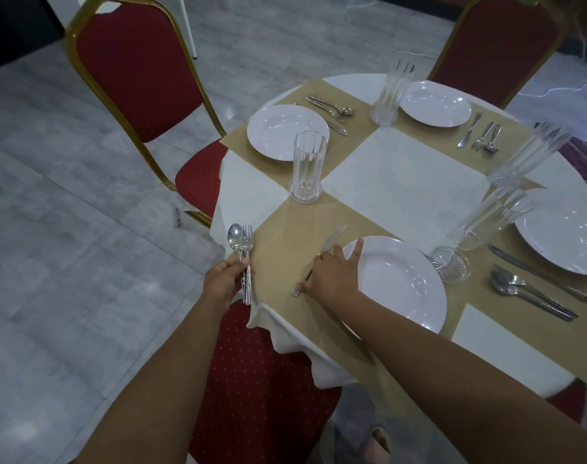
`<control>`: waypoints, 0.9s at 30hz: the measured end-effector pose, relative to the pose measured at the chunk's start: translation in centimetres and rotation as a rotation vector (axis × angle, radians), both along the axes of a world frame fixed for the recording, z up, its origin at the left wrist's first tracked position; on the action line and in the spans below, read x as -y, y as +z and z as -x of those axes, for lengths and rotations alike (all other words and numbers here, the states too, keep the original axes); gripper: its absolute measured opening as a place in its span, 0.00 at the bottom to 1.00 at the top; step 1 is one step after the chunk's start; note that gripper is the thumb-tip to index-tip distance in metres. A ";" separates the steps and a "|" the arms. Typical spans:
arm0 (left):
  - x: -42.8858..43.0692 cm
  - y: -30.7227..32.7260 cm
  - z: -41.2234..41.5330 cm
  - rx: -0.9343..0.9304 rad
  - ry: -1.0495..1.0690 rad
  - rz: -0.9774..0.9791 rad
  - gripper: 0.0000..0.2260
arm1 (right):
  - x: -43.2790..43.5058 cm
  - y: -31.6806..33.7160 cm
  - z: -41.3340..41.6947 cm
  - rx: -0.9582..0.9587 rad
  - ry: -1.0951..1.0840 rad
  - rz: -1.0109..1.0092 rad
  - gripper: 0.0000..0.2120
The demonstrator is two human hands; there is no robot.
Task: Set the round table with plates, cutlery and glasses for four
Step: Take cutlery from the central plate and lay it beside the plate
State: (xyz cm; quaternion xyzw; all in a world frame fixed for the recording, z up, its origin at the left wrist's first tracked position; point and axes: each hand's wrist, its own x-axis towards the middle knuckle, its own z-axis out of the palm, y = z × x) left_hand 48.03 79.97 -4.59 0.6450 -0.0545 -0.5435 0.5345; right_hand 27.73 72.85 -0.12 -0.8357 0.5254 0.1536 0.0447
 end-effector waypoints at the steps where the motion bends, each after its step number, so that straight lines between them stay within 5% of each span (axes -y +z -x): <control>1: 0.0 0.1 0.1 0.002 -0.002 0.002 0.04 | 0.0 0.0 0.0 -0.006 -0.001 0.001 0.37; 19: -0.6 0.5 1.0 0.046 -0.090 0.023 0.06 | -0.1 0.3 0.1 0.018 -0.009 0.005 0.33; 27: 1.4 1.1 3.2 0.045 -0.225 0.061 0.04 | 1.1 1.0 -0.1 0.425 -0.275 -0.107 0.13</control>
